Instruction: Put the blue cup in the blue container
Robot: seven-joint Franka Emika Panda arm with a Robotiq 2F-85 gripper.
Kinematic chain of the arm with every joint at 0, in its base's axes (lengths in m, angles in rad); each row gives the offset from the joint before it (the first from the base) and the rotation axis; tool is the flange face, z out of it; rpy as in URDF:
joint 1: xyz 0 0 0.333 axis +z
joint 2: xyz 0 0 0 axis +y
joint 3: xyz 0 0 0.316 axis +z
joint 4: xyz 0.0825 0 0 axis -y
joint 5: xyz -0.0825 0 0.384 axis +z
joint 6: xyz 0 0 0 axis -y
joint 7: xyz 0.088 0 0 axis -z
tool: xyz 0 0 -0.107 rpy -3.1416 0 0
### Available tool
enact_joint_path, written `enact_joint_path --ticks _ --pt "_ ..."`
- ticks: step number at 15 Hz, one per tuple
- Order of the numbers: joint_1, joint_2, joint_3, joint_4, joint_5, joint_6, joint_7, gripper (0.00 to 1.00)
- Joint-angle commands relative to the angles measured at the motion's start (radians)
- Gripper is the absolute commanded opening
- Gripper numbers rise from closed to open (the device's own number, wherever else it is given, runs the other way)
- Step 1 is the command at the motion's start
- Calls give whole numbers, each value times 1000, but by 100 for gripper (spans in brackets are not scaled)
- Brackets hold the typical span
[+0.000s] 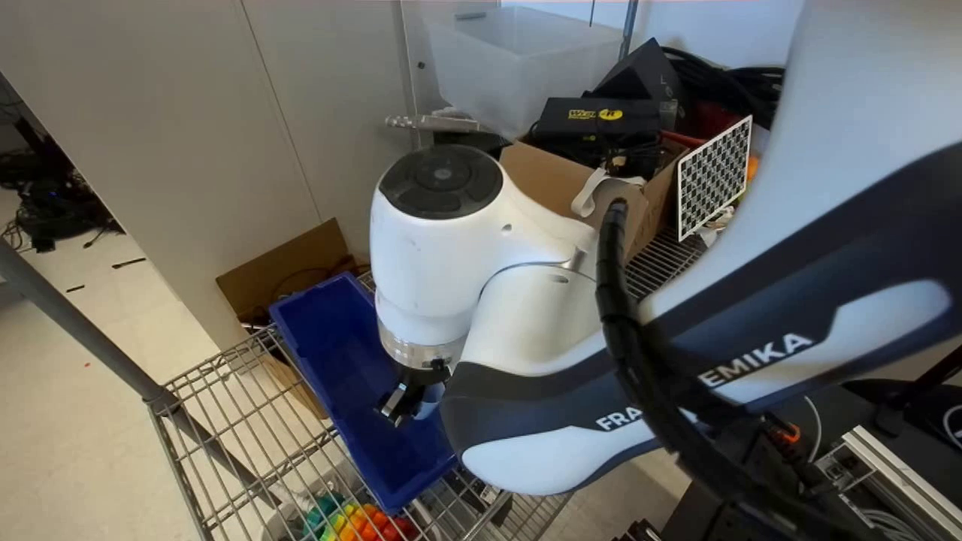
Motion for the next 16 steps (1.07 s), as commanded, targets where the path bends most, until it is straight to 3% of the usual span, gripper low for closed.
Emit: enact_joint_path --ticks 1,7,11,16 --pt "2 61 16 54 49 -28 -49 18" --pt "30 126 9 137 83 -164 -36 18" --pt "31 163 28 231 115 -329 -35 18" --pt "39 198 27 315 121 -420 -22 18"
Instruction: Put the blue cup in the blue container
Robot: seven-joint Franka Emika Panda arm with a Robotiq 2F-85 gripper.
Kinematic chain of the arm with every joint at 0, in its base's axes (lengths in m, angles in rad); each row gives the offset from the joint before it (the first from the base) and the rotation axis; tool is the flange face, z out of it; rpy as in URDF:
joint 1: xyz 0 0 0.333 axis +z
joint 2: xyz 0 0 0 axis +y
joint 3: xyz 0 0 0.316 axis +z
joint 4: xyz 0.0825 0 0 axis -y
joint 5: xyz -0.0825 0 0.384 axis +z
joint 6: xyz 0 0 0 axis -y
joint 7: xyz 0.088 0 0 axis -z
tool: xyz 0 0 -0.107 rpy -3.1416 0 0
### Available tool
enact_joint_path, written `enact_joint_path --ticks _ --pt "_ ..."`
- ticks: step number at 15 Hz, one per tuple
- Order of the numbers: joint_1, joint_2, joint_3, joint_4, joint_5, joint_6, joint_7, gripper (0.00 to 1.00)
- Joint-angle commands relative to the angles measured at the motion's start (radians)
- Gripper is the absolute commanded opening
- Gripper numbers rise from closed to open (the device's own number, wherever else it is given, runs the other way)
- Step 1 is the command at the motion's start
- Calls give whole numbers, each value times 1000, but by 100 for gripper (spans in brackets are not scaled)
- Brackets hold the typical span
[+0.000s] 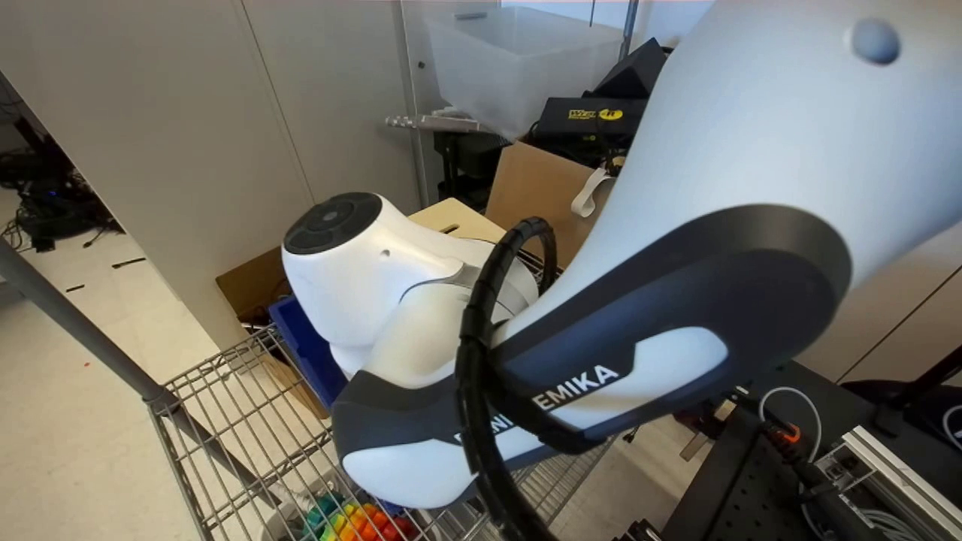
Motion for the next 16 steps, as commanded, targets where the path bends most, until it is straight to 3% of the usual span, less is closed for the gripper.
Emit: enact_joint_path --ticks 1,2,4,7,12,16 --pt "4 41 5 85 18 -65 -4 18" --pt "3 47 6 96 20 -69 -3 67" --pt "2 58 8 114 24 -71 -3 74" --pt "3 68 8 128 33 -70 -2 97" --pt "-3 49 29 110 55 -76 -16 100" --pt "-6 -61 64 -16 86 -50 -14 100"
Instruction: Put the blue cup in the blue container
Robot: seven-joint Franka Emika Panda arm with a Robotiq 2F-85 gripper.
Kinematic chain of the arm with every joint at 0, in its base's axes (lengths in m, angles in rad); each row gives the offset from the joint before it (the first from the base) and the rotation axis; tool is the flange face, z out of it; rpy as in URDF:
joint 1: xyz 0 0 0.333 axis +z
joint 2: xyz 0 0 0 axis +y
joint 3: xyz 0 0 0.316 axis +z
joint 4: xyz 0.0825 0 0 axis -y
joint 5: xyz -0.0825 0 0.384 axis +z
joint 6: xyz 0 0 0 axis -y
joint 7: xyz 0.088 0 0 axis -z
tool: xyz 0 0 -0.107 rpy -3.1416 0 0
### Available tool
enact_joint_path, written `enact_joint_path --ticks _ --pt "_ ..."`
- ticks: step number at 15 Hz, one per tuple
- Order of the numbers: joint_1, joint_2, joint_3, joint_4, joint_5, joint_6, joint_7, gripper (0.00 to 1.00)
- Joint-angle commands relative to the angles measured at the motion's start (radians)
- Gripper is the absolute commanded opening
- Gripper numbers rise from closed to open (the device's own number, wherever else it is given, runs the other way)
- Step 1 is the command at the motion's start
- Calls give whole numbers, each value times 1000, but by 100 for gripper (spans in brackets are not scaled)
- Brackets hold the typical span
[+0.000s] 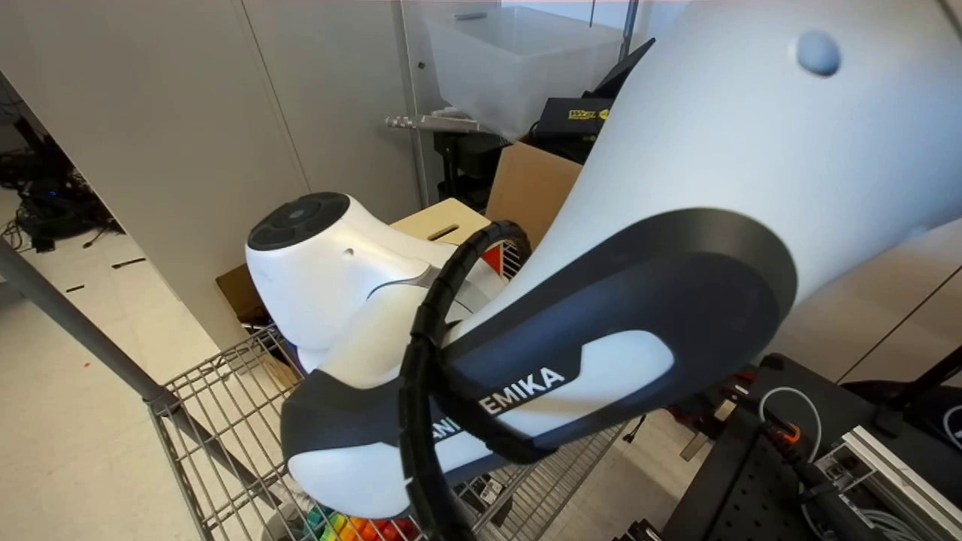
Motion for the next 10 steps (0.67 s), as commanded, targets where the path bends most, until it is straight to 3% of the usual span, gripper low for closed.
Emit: enact_joint_path --ticks 1,6,7,10 --pt "-8 -150 39 -145 51 -10 -8 100" --pt "-65 -400 93 -390 165 -8 -53 100" --pt "-20 -267 59 -253 103 -3 -6 100" --pt "-50 -375 77 -360 132 -3 -26 100"
